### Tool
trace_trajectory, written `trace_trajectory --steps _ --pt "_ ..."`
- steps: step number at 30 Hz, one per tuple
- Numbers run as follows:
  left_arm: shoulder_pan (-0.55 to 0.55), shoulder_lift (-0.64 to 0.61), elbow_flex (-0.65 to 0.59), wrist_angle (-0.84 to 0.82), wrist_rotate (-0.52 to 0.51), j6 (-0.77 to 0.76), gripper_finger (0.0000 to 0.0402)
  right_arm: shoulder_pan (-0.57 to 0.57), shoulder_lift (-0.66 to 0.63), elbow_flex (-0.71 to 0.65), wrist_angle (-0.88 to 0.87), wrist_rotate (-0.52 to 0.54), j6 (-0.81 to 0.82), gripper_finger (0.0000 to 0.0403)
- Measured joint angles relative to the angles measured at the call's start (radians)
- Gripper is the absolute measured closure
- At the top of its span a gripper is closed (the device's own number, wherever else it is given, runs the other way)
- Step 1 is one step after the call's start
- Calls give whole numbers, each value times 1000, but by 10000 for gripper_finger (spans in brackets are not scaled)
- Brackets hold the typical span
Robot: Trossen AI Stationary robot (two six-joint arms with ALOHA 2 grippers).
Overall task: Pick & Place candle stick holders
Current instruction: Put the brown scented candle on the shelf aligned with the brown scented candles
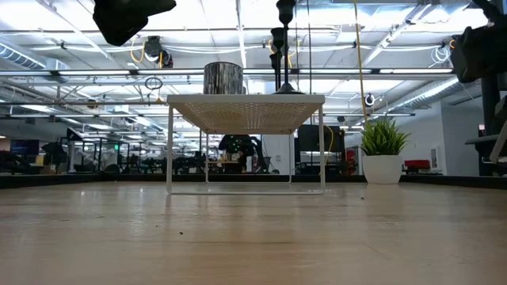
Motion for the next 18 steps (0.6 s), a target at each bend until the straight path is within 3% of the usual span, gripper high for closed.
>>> trace_trajectory --steps 18 --pt "0 0 0 -2 0 0 7 51 -34 0 -77 12 -11 7"
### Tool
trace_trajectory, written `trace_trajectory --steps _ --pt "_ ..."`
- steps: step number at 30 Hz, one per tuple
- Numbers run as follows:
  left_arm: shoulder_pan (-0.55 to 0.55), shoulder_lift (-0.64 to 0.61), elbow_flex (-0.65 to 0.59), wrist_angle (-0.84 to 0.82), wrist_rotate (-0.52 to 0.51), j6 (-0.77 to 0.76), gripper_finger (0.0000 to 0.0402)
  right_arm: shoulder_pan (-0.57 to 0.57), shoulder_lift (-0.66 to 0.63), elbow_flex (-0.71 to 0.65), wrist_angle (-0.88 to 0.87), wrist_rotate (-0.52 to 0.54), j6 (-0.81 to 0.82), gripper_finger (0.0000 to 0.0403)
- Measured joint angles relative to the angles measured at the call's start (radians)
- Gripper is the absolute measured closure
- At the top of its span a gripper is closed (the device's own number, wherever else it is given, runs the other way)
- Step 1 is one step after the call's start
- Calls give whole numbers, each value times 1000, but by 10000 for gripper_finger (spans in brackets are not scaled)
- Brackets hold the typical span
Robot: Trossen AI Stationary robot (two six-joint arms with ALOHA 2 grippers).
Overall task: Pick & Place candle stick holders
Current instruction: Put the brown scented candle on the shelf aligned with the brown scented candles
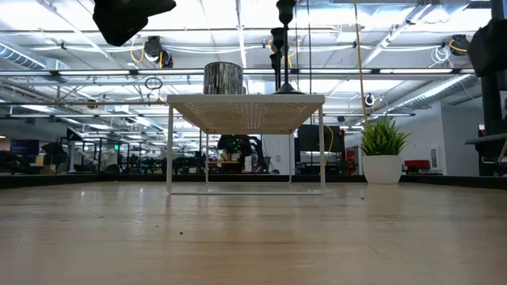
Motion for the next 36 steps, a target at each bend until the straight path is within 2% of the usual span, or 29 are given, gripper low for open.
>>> trace_trajectory --steps 9,28,33,36 --pt "1 0 0 0 0 -1 7 17 0 0 0 47 10 7" --pt "1 0 0 2 -8 -22 7 15 15 -38 11 42 18 11" --pt "1 0 0 2 -10 -22 7 15 15 -38 12 46 15 45" --pt "1 0 0 3 -10 -22 7 15 14 -38 11 48 14 49"
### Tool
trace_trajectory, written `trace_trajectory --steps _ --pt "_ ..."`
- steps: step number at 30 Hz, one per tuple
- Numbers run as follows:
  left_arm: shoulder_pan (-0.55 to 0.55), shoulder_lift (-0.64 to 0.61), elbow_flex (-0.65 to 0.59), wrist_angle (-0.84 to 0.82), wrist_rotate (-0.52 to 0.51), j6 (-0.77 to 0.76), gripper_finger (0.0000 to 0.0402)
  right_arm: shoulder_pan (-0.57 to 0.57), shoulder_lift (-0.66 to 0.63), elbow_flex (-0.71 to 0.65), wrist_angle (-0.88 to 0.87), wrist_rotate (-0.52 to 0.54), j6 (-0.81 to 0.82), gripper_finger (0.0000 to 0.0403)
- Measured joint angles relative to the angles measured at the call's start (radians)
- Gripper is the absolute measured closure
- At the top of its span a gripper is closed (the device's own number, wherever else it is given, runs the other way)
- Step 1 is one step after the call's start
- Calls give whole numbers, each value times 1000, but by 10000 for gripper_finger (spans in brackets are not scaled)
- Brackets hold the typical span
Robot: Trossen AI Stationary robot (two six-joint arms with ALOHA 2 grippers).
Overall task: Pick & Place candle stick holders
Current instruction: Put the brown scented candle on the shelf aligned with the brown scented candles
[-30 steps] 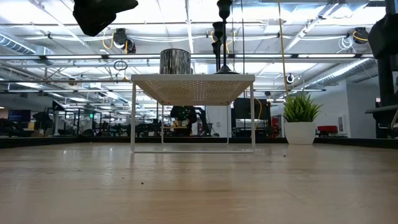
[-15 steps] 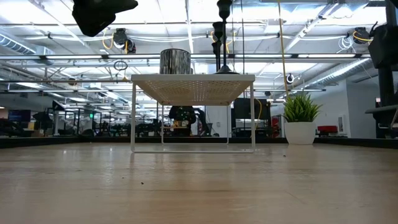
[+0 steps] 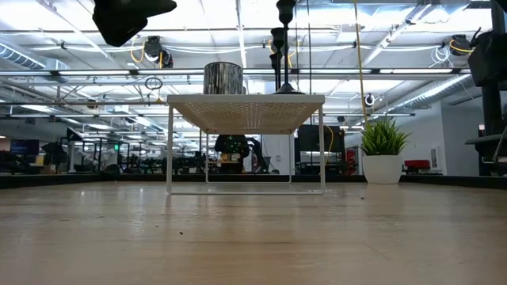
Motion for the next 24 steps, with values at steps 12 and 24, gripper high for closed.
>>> trace_trajectory --steps 12,24 --pt "-3 0 0 3 1 -30 7 -5 0 7 -1 -1 4 49" --pt "-4 0 0 17 11 -159 7 -92 1 146 5 28 -146 49"
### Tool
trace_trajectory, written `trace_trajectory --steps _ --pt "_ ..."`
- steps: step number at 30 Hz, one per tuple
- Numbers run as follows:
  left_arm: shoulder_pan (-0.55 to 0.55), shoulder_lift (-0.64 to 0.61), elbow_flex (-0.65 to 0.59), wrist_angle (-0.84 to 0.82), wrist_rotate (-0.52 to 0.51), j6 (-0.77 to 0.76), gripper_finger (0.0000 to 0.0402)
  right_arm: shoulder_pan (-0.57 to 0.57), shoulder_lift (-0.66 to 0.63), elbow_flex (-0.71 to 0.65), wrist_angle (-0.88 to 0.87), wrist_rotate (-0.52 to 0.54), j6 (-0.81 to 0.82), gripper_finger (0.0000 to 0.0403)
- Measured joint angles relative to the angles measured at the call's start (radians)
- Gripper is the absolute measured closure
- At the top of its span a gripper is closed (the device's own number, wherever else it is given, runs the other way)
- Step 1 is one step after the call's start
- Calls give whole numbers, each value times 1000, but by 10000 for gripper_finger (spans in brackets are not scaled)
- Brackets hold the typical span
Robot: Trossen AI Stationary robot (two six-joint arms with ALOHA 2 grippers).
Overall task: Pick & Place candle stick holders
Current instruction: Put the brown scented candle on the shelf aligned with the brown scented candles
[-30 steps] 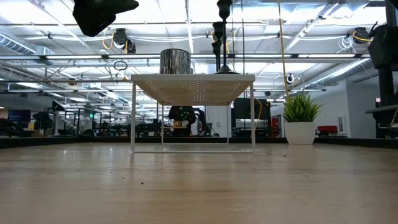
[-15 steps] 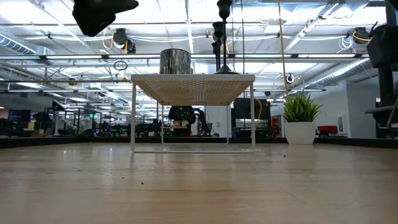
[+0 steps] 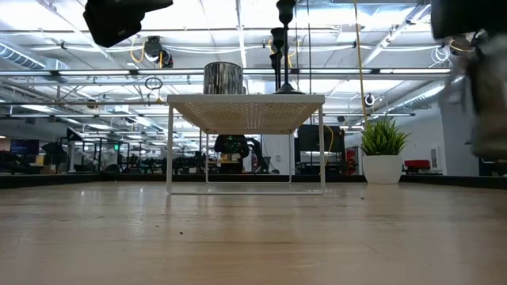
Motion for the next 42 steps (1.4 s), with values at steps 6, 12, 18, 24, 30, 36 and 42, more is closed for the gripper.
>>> trace_trajectory --steps 6,12,18,24,30,36,42 --pt "2 0 0 1 0 0 7 -73 0 162 -1 43 -157 50" --pt "3 0 0 46 -61 6 7 -143 6 330 23 106 -330 50" --pt "3 0 0 129 -134 38 7 -207 25 422 131 104 -462 50" --pt "3 0 17 210 -223 168 7 -235 113 518 140 97 -547 51" --pt "3 0 174 -42 -244 270 7 -259 175 594 138 48 -576 52" --pt "11 29 358 -421 -273 293 7 -270 187 604 174 48 -597 52" --pt "32 141 510 -573 -230 383 7 -282 204 605 198 44 -599 52"
